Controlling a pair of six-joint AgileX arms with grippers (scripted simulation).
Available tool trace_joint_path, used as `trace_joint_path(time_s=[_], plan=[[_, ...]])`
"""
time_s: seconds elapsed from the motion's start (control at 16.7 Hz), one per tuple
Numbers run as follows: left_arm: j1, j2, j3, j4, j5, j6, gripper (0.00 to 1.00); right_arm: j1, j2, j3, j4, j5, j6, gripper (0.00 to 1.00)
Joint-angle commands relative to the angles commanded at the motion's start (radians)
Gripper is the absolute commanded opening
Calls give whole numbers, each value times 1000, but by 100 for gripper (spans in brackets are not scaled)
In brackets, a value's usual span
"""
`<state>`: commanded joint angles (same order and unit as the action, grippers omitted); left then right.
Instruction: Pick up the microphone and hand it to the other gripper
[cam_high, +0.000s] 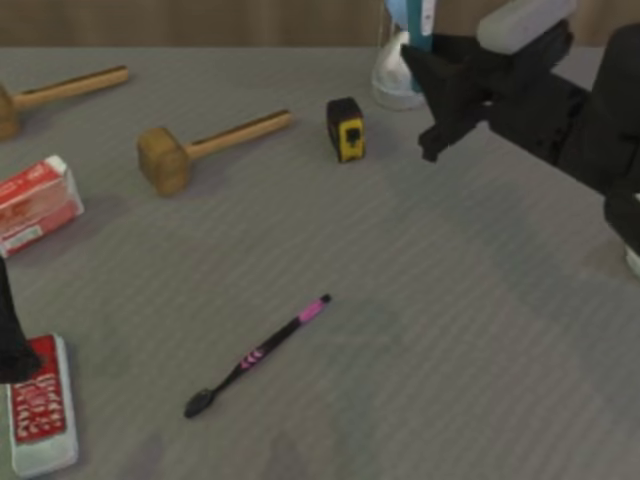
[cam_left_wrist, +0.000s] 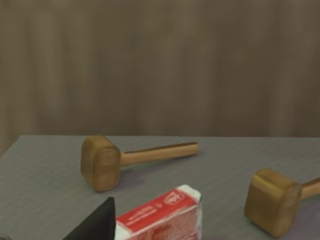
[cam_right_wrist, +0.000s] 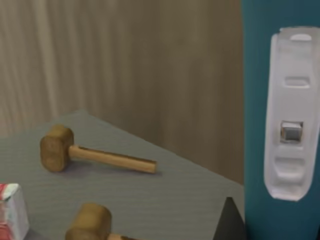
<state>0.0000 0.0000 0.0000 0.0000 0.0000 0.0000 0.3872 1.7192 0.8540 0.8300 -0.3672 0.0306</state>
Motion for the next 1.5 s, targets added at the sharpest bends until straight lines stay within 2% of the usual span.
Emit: trace_joint_path(time_s=[0.12, 0.3, 0.42, 0.48, 0.84, 0.96, 1.5], plan=[[0, 0, 0, 0, 0, 0, 100, -1, -19, -13, 34, -13, -13, 0], [0, 0, 0, 0, 0, 0, 100, -1, -20, -13, 35, -13, -13, 0], [0, 0, 0, 0, 0, 0, 100, 5, -16, -10, 37, -9, -11, 0], [0, 0, 0, 0, 0, 0, 100, 18, -17, -18, 51, 5, -9, 0], [0, 0, 0, 0, 0, 0, 100, 208, -56, -132, 269, 189, 14, 0], [0, 0, 0, 0, 0, 0, 100, 240, -68, -155, 301, 221, 19, 0], [0, 0, 0, 0, 0, 0, 100, 242, -69, -156, 302, 222, 19, 0]])
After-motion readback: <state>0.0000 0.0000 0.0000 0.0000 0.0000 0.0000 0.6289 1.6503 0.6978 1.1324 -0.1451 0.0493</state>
